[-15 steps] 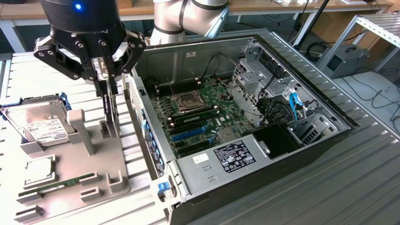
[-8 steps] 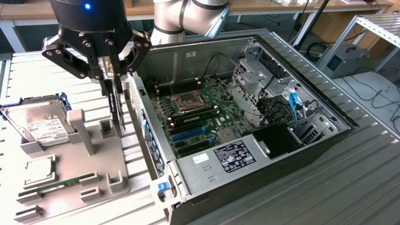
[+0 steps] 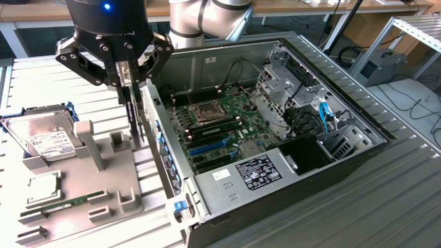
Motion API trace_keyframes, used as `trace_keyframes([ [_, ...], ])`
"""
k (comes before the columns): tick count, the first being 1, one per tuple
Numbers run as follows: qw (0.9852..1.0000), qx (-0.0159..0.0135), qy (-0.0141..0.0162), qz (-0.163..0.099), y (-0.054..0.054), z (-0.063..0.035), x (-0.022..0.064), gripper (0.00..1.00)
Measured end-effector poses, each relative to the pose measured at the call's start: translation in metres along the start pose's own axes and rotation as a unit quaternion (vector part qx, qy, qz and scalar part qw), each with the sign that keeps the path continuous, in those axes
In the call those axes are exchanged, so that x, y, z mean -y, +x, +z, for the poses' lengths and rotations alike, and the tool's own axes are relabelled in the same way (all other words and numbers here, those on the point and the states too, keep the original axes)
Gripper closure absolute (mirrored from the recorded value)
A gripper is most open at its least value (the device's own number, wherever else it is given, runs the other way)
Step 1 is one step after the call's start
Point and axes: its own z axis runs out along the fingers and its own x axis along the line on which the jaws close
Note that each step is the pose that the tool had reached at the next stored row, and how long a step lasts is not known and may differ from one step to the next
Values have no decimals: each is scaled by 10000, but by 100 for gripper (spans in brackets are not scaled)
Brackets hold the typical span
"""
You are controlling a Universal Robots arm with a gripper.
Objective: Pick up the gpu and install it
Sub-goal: 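Pick up the gpu and move the gpu toward the slot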
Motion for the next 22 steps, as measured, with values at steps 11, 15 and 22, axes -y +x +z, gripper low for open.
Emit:
trace_keyframes([
  [11,10000,0,0,0,-166,5,-13,74],
  [15,10000,0,0,0,-218,6,-17,74],
  [22,10000,0,0,0,-316,9,-24,74],
])
